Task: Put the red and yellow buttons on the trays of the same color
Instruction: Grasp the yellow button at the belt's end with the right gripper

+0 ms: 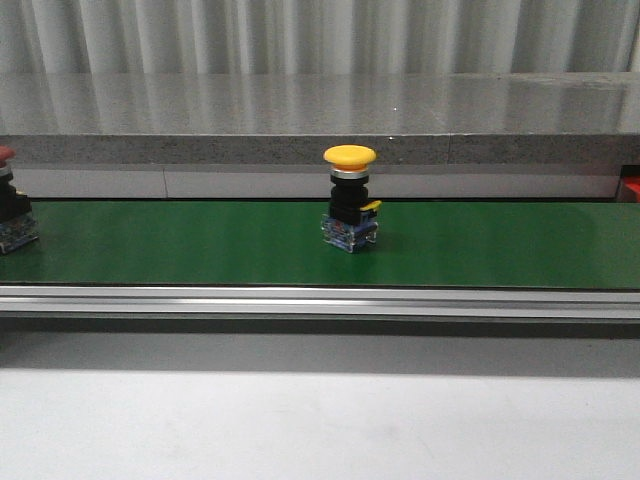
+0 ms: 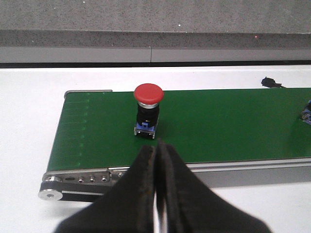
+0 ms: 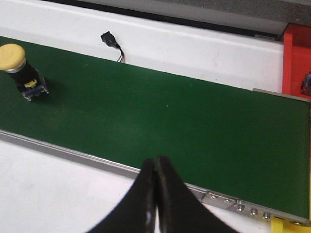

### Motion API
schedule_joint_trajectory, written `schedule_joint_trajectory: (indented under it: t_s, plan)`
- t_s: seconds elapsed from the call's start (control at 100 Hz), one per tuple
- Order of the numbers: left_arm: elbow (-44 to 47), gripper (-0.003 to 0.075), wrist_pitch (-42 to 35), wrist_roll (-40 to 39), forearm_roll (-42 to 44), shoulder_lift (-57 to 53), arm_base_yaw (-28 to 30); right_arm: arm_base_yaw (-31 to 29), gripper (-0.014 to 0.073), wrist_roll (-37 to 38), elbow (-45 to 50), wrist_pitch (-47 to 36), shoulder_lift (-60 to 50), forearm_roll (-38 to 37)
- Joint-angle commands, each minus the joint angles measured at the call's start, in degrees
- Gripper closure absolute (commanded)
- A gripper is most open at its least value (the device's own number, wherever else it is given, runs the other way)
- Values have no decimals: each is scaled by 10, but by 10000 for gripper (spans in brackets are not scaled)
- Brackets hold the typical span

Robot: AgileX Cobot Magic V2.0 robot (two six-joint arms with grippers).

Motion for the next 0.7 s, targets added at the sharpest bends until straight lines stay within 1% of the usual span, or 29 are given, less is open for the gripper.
schedule_joint_trajectory:
  t_s: [0.0,0.19,0.24,0.28,0.31,0.32,0.33,0.35,0.39,0.41,0.42,0.45,0.46,0.48,0.5,0.55,0.62,0.69]
  plan:
    - [-12,741,-38,0,-15,2,-4,0,662,-4,-14,-33,-4,23]
    - [-12,741,-38,0,-15,2,-4,0,657,-4,-14,-36,-4,32]
    - [-12,741,-38,0,-15,2,-4,0,635,-4,-14,-36,-4,39]
    - [-12,741,-38,0,-15,2,-4,0,595,-4,-14,-36,-4,49]
    - [-12,741,-38,0,-15,2,-4,0,559,-4,-14,-36,-4,56]
    - [-12,741,-38,0,-15,2,-4,0,526,-4,-14,-36,-4,60]
    - [-12,741,-38,0,-15,2,-4,0,526,-4,-14,-36,-4,62]
    - [-12,741,-38,0,-15,2,-4,0,487,-4,-14,-35,-4,67]
    - [-12,741,-38,0,-15,2,-4,0,383,-4,-14,-35,-4,72]
    - [-12,741,-38,0,-15,2,-4,0,350,-4,-14,-34,-4,72]
    - [-12,741,-38,0,-15,2,-4,0,316,-4,-14,-33,-4,72]
    - [-12,741,-38,0,-15,2,-4,0,263,-4,-14,-32,-4,72]
    - [-12,741,-38,0,-15,2,-4,0,211,-4,-14,-32,-4,72]
    - [-12,741,-38,0,-15,2,-4,0,160,-4,-14,-32,-4,72]
    - [-12,741,-38,0,-15,2,-4,0,127,-4,-14,-32,-4,73]
    - [-12,741,-38,0,-15,2,-4,0,13,-4,-14,-37,-4,76]
    - [-12,741,-38,0,-15,2,-4,0,-72,-4,-14,-43,0,91]
    - [-12,741,-38,0,-15,2,-4,3,-59,-4,-16,-48,11,102]
